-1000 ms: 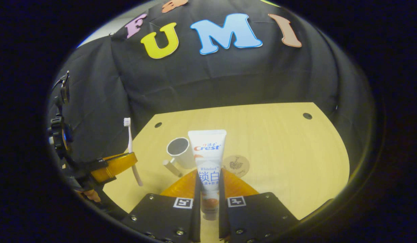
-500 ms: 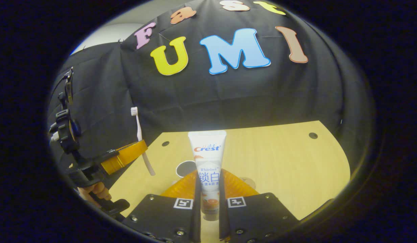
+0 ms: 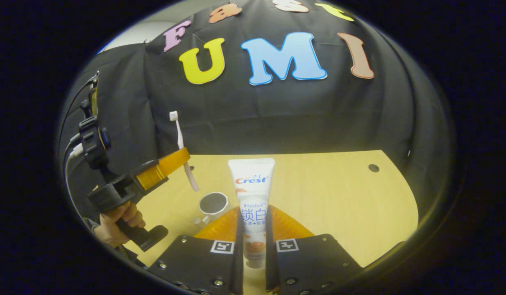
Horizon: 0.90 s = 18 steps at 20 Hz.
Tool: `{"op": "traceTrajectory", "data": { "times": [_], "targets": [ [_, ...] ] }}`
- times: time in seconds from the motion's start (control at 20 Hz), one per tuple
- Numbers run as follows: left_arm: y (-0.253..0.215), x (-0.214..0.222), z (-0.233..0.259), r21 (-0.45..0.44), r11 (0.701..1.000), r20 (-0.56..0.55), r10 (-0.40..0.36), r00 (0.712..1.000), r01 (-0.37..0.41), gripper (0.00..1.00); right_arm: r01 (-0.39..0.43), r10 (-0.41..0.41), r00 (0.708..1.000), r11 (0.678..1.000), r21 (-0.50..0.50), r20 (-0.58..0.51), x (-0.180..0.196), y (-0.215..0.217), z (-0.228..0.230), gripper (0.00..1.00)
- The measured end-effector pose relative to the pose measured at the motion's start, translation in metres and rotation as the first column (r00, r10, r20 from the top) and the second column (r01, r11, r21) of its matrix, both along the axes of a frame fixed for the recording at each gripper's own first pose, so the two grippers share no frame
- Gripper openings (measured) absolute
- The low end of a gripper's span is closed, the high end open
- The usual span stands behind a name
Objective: Put the toothbrush and toothpaste on the desktop into the cup, then pick up the cup and place it on the coaster on the desktop.
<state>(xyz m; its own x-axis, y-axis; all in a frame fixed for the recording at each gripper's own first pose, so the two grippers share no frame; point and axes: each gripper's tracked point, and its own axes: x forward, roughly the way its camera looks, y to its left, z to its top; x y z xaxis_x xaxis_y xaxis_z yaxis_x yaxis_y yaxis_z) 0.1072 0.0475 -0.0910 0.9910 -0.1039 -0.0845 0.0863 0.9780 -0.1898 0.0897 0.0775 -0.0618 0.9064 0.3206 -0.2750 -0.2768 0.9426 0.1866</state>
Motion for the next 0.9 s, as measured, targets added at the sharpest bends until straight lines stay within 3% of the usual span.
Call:
{"op": "traceTrajectory", "data": {
  "times": [0.45, 0.8, 0.85, 0.9],
  "targets": [
    [-0.008, 0.021, -0.074, 0.011, 0.999, -0.126, -0.037, 0.991, 0.038, 0.07, 0.038, -0.038, 0.997, 0.999, -0.016, -0.062, 0.01, -0.002, -0.019, 0.22],
    [-0.005, 0.012, -0.089, 0.016, 0.999, -0.177, -0.048, 0.983, 0.051, 0.17, 0.018, -0.019, 0.996, 1.0, -0.011, -0.082, 0.01, 0.012, -0.024, 0.22],
    [-0.008, 0.01, -0.089, 0.01, 0.998, -0.183, -0.062, 0.981, 0.065, 0.24, 0.013, -0.014, 0.997, 1.0, -0.014, -0.082, 0.009, 0.014, -0.023, 0.22],
    [-0.01, 0.009, -0.088, 0.007, 0.997, -0.184, -0.068, 0.981, 0.071, 0.25, 0.007, -0.008, 0.997, 1.0, -0.017, -0.079, 0.01, 0.016, -0.023, 0.22]
  ]
}}
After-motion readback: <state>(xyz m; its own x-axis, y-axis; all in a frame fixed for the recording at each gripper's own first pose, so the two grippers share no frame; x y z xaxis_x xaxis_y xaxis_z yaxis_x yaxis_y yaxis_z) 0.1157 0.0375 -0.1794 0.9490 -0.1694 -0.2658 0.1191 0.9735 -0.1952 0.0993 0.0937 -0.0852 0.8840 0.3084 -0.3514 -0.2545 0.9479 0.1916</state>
